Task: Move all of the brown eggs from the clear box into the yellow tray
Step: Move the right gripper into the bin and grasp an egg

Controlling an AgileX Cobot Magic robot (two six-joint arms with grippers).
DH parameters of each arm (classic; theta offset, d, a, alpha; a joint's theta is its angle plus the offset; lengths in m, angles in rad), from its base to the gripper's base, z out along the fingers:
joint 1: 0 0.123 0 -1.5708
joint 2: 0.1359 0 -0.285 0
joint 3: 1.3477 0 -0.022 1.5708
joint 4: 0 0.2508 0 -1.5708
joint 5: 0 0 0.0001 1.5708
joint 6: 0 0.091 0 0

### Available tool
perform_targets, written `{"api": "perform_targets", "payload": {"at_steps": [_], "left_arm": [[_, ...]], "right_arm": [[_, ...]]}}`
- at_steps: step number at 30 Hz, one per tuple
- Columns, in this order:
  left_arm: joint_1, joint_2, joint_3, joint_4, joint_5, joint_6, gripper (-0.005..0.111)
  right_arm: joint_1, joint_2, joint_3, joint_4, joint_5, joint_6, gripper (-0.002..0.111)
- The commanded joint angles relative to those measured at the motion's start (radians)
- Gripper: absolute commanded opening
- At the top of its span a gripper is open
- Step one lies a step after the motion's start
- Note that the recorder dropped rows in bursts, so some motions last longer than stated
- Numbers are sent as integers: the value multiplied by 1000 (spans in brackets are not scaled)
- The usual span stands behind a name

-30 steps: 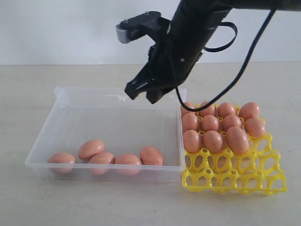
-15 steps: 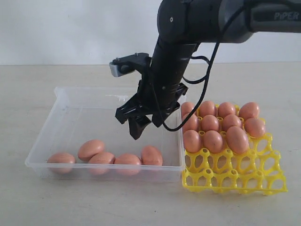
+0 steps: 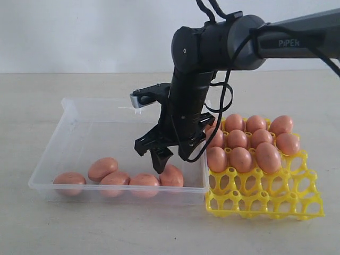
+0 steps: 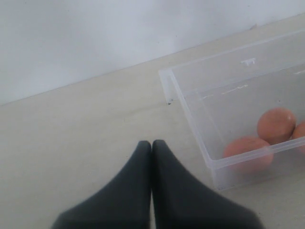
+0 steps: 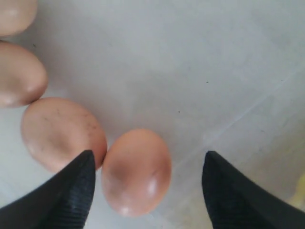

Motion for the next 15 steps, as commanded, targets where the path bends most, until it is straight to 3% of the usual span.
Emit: {"api": "perform_targets", "payload": {"at_steps": [1,15], "left_arm": [[1,-2,-1,-8,-8,0,-4],[1,-2,-1,-8,-8,0,-4]], "right_arm": [[-1,11,-7,-15,-23,7,62],[-1,23,-7,-11,14,95,62]]}}
